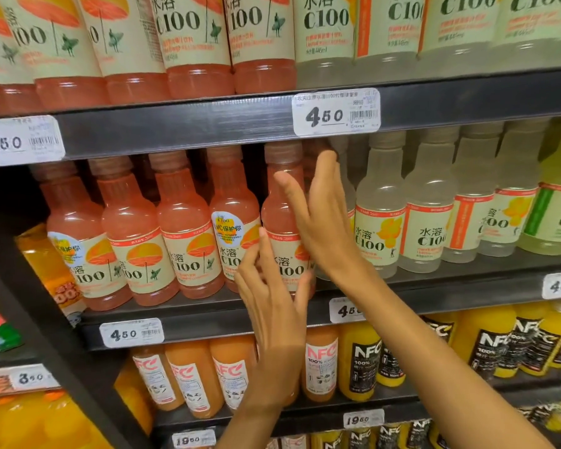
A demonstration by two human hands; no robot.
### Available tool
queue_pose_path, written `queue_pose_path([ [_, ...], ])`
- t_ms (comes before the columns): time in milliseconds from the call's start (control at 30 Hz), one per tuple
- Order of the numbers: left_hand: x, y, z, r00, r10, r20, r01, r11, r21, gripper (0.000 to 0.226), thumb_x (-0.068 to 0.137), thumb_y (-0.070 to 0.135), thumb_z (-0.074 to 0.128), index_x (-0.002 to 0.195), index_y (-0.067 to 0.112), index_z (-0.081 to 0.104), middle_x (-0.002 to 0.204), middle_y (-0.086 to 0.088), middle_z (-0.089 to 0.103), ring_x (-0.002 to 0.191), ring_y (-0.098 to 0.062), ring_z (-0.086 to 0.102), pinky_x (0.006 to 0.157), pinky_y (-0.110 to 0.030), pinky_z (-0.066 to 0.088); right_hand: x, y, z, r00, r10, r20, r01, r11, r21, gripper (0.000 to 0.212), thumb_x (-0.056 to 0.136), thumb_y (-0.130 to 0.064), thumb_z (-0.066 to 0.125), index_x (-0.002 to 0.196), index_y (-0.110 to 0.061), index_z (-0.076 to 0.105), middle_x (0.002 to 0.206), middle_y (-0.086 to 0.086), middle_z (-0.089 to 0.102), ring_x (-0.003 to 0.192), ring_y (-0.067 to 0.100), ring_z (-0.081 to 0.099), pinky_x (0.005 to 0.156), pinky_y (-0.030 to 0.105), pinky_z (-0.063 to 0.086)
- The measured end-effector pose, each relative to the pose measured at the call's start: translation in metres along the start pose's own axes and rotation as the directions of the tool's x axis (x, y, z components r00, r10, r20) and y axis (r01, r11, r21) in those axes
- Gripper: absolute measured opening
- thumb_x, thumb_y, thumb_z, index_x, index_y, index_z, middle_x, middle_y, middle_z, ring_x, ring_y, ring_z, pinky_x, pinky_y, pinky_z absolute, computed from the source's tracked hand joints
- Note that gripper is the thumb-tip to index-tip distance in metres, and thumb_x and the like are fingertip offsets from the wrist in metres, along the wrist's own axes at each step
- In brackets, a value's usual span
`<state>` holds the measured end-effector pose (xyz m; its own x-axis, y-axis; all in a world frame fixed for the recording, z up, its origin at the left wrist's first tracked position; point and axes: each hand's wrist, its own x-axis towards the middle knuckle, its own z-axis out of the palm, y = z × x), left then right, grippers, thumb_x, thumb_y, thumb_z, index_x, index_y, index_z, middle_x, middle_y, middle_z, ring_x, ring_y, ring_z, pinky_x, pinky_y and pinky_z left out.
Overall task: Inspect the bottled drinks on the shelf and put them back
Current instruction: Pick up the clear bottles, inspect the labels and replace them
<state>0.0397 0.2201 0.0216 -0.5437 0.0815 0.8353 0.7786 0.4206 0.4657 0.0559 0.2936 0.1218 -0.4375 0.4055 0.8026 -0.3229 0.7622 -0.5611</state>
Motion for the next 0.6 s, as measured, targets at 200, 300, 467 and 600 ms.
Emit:
queue_pose_path([
  [200, 0.006, -0.003, 0.010, 0.998, 0.027, -0.054, -0.017, 0.984, 0.176, 0.081, 0.068, 0.020, 0.080, 0.136, -0.005, 0.044, 0.106, -0.026, 0.057, 0.098, -0.023, 0.039, 0.091, -0.038, 0.032, -0.017, 0.012, -0.003, 0.952, -0.238, -0.194, 0.151, 0.912, -0.381, 0.037, 0.091, -0.012, 0.064, 0.120, 0.008, 0.053, 0.115, 0.024, 0.056, 0.108, 0.027, 0.051, 0.091, 0.029, 0.044],
  [300, 0.006, -0.002, 0.017, 0.997, 0.017, -0.075, 0.000, 0.976, 0.217, 0.084, 0.069, 0.028, 0.080, 0.137, -0.004, 0.043, 0.106, -0.024, 0.054, 0.095, -0.023, 0.039, 0.091, -0.038, 0.029, -0.015, 0.019, -0.016, 0.942, -0.226, -0.249, 0.103, 0.899, -0.426, 0.033, 0.090, -0.008, 0.063, 0.118, 0.009, 0.054, 0.115, 0.026, 0.054, 0.108, 0.021, 0.040, 0.091, 0.022, 0.034],
  [467, 0.008, 0.002, 0.022, 0.997, 0.023, -0.069, -0.003, 0.961, 0.278, 0.084, 0.078, 0.033, 0.075, 0.142, 0.004, 0.029, 0.109, -0.019, 0.052, 0.095, -0.022, 0.041, 0.079, -0.039, 0.046, 0.003, 0.019, -0.027, 0.983, -0.089, -0.163, 0.006, 0.892, -0.453, 0.010, 0.091, -0.005, 0.055, 0.090, -0.005, 0.045, 0.087, 0.011, 0.043, 0.081, 0.020, 0.037, 0.069, 0.021, 0.024],
  [600, 0.009, 0.002, 0.022, 0.998, 0.041, -0.049, -0.023, 0.943, 0.331, 0.080, 0.083, 0.036, 0.066, 0.145, 0.006, 0.026, 0.109, -0.017, 0.052, 0.092, -0.024, 0.046, 0.078, -0.039, 0.046, 0.013, 0.019, -0.024, 0.985, 0.170, -0.009, -0.161, 0.914, -0.373, 0.018, 0.094, -0.009, 0.050, 0.083, -0.011, 0.036, 0.087, 0.007, 0.040, 0.081, 0.021, 0.038, 0.068, 0.027, 0.027],
])
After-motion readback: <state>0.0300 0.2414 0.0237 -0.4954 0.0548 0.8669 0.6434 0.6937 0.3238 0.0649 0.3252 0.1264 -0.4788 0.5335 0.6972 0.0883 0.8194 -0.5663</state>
